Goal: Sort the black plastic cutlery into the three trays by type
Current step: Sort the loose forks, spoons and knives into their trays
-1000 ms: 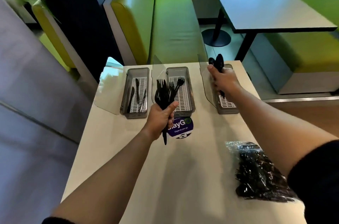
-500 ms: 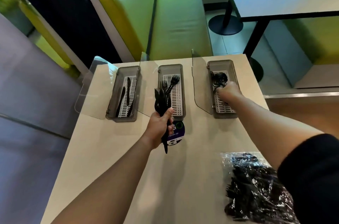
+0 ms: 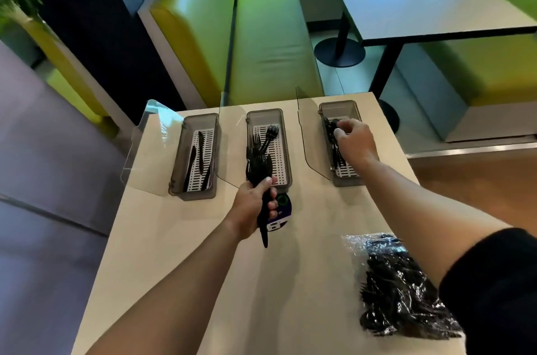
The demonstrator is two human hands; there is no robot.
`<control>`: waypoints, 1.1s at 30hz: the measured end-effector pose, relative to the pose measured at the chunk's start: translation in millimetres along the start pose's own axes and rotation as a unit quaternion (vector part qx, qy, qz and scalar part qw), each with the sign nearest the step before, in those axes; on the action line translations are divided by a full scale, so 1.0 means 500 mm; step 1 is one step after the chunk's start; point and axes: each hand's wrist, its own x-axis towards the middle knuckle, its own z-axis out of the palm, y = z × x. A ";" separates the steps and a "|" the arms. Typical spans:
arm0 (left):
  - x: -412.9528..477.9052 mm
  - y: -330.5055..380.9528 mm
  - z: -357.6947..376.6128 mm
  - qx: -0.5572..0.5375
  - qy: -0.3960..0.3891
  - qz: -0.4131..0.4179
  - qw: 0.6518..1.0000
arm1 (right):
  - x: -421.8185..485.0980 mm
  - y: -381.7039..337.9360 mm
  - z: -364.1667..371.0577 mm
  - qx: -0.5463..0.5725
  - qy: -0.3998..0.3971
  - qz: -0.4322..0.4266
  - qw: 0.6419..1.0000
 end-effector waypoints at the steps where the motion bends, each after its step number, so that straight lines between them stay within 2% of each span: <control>1: -0.006 0.001 -0.006 0.008 -0.010 0.004 1.000 | -0.012 -0.015 0.001 0.015 0.004 -0.013 1.000; 5: -0.030 0.015 -0.034 0.017 -0.057 0.012 0.998 | -0.067 -0.086 0.020 0.051 0.013 -0.072 0.996; 7: -0.043 0.027 -0.052 0.011 -0.077 0.019 0.997 | -0.097 -0.122 0.043 0.090 -0.010 -0.085 0.992; 13: -0.075 0.057 -0.121 0.012 -0.100 0.054 0.993 | -0.192 -0.188 0.135 0.119 -0.162 -0.065 0.977; 16: -0.088 0.066 -0.150 0.019 -0.103 0.073 0.992 | -0.238 -0.196 0.171 0.119 -0.278 -0.038 0.952; 18: -0.093 0.070 -0.168 0.018 -0.098 0.078 0.992 | -0.254 -0.195 0.194 0.139 -0.312 -0.018 0.940; 21: -0.097 0.073 -0.190 0.025 -0.086 0.079 0.993 | -0.261 -0.195 0.218 0.186 -0.313 0.019 0.931; 29: -0.101 0.073 -0.209 0.045 -0.074 0.078 0.993 | -0.264 -0.201 0.240 0.198 -0.352 0.056 0.913; 33: -0.097 0.064 -0.207 0.045 -0.061 0.072 0.995 | -0.257 -0.198 0.239 0.218 -0.315 0.078 0.920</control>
